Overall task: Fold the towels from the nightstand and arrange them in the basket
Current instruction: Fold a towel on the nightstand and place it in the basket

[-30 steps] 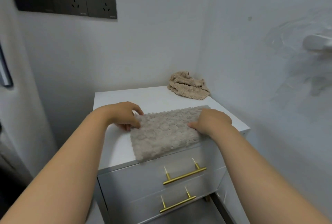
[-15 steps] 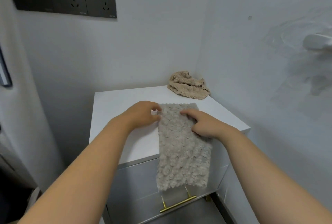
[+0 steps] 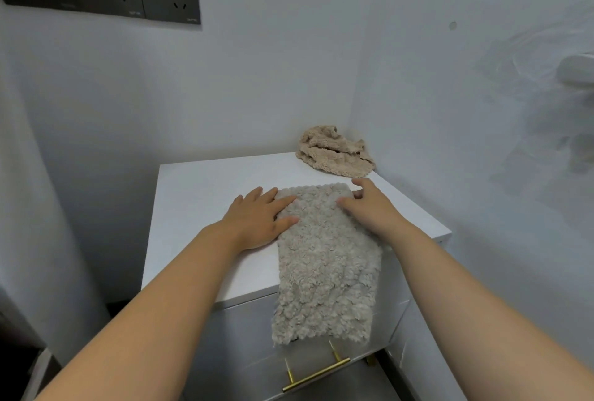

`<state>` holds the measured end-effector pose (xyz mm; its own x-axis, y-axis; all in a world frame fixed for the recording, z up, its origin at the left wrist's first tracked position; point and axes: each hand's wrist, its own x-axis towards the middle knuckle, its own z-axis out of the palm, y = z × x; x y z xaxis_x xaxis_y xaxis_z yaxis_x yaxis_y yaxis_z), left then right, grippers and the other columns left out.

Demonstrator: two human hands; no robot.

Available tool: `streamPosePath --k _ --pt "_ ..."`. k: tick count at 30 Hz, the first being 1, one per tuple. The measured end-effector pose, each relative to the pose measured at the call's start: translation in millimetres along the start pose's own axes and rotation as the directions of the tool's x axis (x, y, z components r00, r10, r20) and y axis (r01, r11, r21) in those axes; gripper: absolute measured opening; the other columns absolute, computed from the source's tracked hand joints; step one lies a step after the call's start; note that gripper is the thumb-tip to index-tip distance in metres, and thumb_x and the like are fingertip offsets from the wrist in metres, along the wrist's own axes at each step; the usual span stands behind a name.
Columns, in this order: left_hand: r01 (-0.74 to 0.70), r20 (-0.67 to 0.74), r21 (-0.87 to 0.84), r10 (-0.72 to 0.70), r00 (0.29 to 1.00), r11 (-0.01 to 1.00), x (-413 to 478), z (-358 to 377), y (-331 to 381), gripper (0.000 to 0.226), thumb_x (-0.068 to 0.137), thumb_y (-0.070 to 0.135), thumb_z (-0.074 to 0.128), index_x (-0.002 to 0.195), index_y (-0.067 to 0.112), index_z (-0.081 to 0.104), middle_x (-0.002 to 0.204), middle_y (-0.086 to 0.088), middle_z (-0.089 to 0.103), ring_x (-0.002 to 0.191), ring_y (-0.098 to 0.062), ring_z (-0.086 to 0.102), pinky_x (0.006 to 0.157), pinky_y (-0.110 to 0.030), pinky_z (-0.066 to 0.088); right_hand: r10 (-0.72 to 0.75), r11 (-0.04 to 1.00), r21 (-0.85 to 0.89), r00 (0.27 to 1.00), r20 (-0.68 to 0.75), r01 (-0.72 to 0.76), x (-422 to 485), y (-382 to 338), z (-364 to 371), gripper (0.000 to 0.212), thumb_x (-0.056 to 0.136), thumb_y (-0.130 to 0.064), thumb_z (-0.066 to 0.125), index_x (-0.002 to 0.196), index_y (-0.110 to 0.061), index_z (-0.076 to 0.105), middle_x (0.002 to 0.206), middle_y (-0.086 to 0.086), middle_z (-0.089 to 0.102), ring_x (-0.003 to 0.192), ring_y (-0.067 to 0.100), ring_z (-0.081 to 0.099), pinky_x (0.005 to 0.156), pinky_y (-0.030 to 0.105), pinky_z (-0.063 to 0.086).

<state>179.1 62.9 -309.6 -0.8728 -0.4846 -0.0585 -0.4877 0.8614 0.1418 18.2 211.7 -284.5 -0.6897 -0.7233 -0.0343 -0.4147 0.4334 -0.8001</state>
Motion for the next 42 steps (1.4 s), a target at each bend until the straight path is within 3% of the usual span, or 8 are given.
streamPosePath --k 5,13,17,26,29,33,37,42 --pt "0.009 -0.011 0.010 -0.009 1.000 1.000 9 -2 -7 0.058 0.095 0.062 0.019 0.148 0.045 0.004 0.160 0.002 0.002 0.147 -0.022 -0.004 0.118 -0.048 0.003 0.056 0.983 0.178 0.995 -0.083 -0.041 22 -4 7 0.052 0.088 -0.016 0.059 0.135 -0.014 0.037 0.069 0.003 0.057 0.053 0.013 0.049 0.049 0.024 0.036" --pt "0.009 -0.190 -0.205 -0.049 0.981 0.979 29 -5 -18 0.067 0.092 0.061 0.040 0.149 0.033 0.020 0.154 0.004 0.030 0.142 -0.019 0.024 0.114 -0.041 0.021 -0.022 0.940 0.333 0.986 -0.168 0.077 48 -2 19 0.055 0.081 0.003 0.061 0.130 -0.017 0.047 0.099 0.004 0.055 0.076 0.017 0.058 0.060 0.028 0.047" --pt "0.015 -0.229 -0.487 -0.144 0.963 0.873 29 -8 -19 0.075 0.087 0.060 0.049 0.149 0.028 0.022 0.147 0.000 0.042 0.133 -0.022 0.040 0.108 -0.037 0.032 -0.011 0.818 0.567 0.988 -0.157 0.099 52 -1 21 0.056 0.075 0.011 0.063 0.110 -0.032 0.056 0.123 0.015 0.055 0.114 0.029 0.057 0.091 0.048 0.052" --pt "-0.050 -0.218 -0.849 -0.264 0.939 0.526 23 -13 -13 0.060 0.082 0.021 0.073 0.135 0.024 0.045 0.083 -0.001 0.061 0.071 -0.008 0.058 0.060 -0.015 0.041 -0.103 0.596 0.795 0.993 -0.063 0.112 46 -19 6 0.055 0.077 0.023 0.053 0.121 -0.010 0.057 0.104 0.012 0.067 0.087 0.023 0.067 0.074 0.035 0.059" --pt "-0.053 -0.243 -0.869 -0.331 0.912 0.492 23 -13 -14 0.071 0.080 0.009 0.074 0.141 0.022 0.039 0.073 0.000 0.059 0.069 -0.010 0.056 0.065 -0.019 0.040 -0.092 0.662 0.749 0.995 0.033 0.037 45 -14 0 0.035 0.081 0.017 0.056 0.109 -0.001 0.064 0.090 0.010 0.071 0.078 0.022 0.069 0.070 0.031 0.059" --pt "-0.042 -0.269 -0.856 -0.375 0.887 0.515 25 -12 -14 0.069 0.077 0.009 0.077 0.138 0.018 0.046 0.075 -0.001 0.063 0.071 -0.012 0.059 0.078 -0.025 0.045 0.025 0.919 0.387 0.991 0.134 -0.075 39 -7 -12 0.007 0.083 -0.009 0.071 0.087 -0.003 0.069 0.066 0.003 0.068 0.058 0.012 0.062 0.052 0.022 0.049" --pt "-0.027 -0.270 -0.873 -0.436 0.858 0.487 28 -12 -14 0.048 0.075 0.006 0.078 0.120 0.008 0.060 0.077 -0.005 0.065 0.075 -0.019 0.063 0.088 -0.039 0.052 0.095 0.950 0.276 0.978 0.187 -0.145 40 -9 -21 0.012 0.083 -0.009 0.071 0.088 0.001 0.066 0.051 0.002 0.057 0.045 0.012 0.052 0.042 0.022 0.044" --pt "-0.066 -0.317 -0.869 -0.449 0.835 0.490 28 -12 -12 0.024 0.077 0.009 0.077 0.078 0.021 0.057 0.072 0.003 0.058 0.067 -0.011 0.055 0.073 -0.025 0.047 0.137 0.911 0.384 0.989 0.053 -0.147 45 -9 -8 0.023 0.080 0.006 0.067 0.066 -0.007 0.056 0.057 0.008 0.051 0.047 0.015 0.046 0.040 0.021 0.042"
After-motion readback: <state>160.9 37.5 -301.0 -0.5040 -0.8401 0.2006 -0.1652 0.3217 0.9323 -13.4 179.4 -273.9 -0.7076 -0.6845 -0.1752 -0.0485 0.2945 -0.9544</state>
